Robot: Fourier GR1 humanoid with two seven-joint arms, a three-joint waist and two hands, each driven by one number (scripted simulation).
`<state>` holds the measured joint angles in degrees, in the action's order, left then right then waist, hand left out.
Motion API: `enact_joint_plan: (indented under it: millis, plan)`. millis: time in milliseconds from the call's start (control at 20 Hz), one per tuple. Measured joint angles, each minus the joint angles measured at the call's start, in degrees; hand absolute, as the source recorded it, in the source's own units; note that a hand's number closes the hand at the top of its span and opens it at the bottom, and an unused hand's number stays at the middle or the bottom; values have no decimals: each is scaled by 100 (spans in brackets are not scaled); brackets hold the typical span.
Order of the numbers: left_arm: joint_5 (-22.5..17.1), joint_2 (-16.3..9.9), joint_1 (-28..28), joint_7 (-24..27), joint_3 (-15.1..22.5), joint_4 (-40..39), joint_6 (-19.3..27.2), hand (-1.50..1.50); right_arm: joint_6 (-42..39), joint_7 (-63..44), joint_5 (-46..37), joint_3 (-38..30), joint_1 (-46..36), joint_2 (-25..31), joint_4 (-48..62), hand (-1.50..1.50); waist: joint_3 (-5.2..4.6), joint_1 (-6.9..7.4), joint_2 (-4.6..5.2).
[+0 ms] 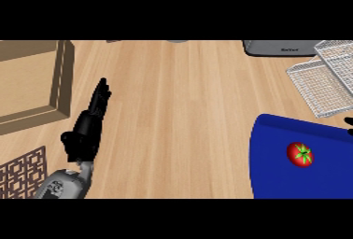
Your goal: Pick the tomato from the tray and place it in the tiered basket
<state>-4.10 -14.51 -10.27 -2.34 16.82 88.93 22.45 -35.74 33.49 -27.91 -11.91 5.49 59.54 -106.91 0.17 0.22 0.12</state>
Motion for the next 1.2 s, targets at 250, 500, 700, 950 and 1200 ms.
enact_joint_plan:
  millis: [250,500,700,950,1200]
  plan:
    - [54,61,-29,49,-68,-60,-50,0,928,843,-499,380,109,179,425,-150,-8,-1,-1]
    - [203,210,65,179,-80,-184,-83,0,1489,1257,-907,672,-50,35,854,-150,-13,2,-5]
    - [323,312,104,133,-136,-146,-143,0,1561,1239,-1154,777,-325,-197,1219,-150,-16,1,-7]
    - [411,351,68,-3,-248,-28,-247,0,1624,1347,-1381,880,-668,-314,1856,-150,-16,12,-6]
    - [452,418,-34,-5,-367,-123,-353,0,1542,1250,-1602,1237,-1064,-521,2245,-150,-17,22,-3]
